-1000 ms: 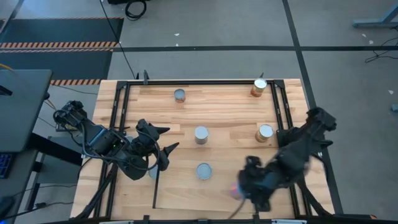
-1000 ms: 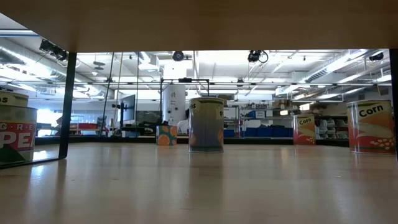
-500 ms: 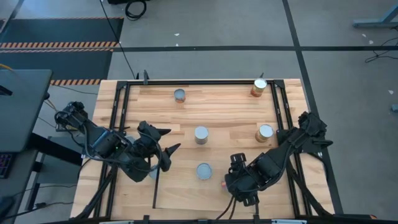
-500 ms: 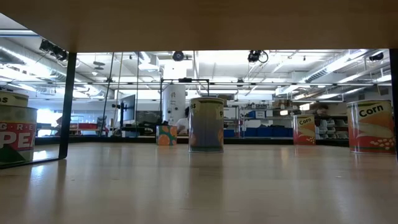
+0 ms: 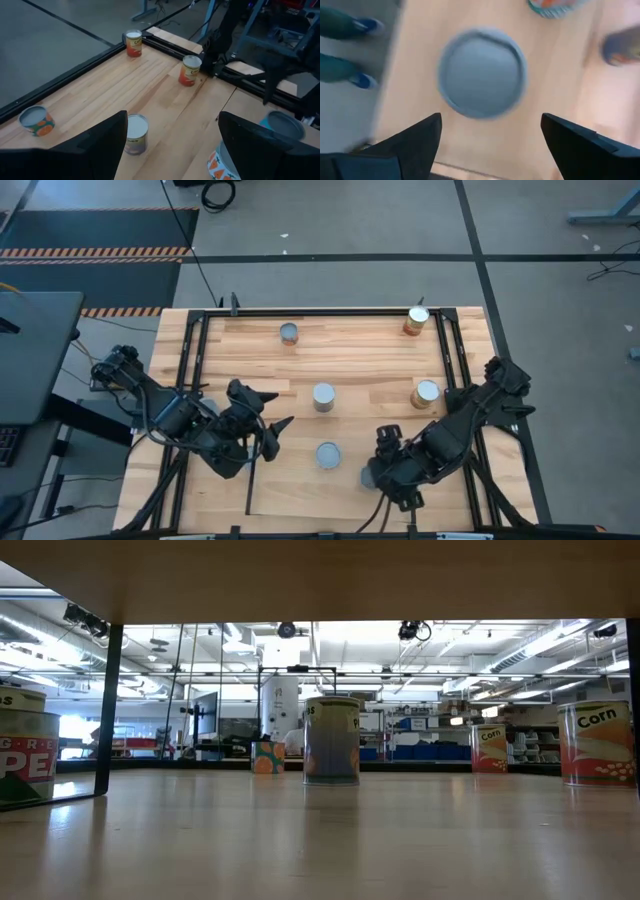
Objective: Pick and place cans onto a shelf
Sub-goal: Put the blue canned corn on the shelf
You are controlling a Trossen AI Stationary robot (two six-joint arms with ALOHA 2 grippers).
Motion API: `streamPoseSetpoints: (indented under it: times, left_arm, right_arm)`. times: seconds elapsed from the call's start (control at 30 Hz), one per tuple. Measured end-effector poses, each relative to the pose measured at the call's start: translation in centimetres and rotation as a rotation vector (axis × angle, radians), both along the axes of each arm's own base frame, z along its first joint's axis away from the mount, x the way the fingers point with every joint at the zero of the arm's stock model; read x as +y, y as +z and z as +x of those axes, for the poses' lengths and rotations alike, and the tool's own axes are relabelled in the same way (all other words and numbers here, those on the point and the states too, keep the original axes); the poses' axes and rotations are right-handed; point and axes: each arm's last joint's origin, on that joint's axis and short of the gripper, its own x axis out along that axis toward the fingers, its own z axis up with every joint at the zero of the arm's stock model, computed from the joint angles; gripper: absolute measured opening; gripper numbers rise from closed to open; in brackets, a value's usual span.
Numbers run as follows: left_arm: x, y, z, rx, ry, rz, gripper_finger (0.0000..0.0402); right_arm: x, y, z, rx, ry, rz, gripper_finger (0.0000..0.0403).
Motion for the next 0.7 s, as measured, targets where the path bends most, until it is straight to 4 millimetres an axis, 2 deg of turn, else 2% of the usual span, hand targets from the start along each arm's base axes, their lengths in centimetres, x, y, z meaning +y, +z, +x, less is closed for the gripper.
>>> streamPoseSetpoints:
  times: [0.2, 0.33, 0.5, 0.7]
  left_arm:
    - [-0.3, -0.3, 0.3, 0.011, -0.015, -0.008, 0.0315]
    - [-1.0, -0.9, 0.7, 0.069, -0.086, -0.034, 0.0315]
    - [-2.2, -2.1, 1.2, 0.124, -0.136, -0.06, 0.0315]
    - [-3.1, -3.2, 2.3, 0.139, -0.143, -0.073, 0.0315]
  right_arm:
    - [0.0, -2.2, -0.5, 0.018, -0.006, -0.172, 0.0348]
    - [-0.1, -3.3, -0.3, -0.027, -0.063, -0.239, 0.0348]
    - [0.8, -3.3, 0.8, -0.149, -0.075, -0.153, 0.0348]
    - [2.4, -4.0, 3.5, -0.327, -0.058, -0.066, 0.0348]
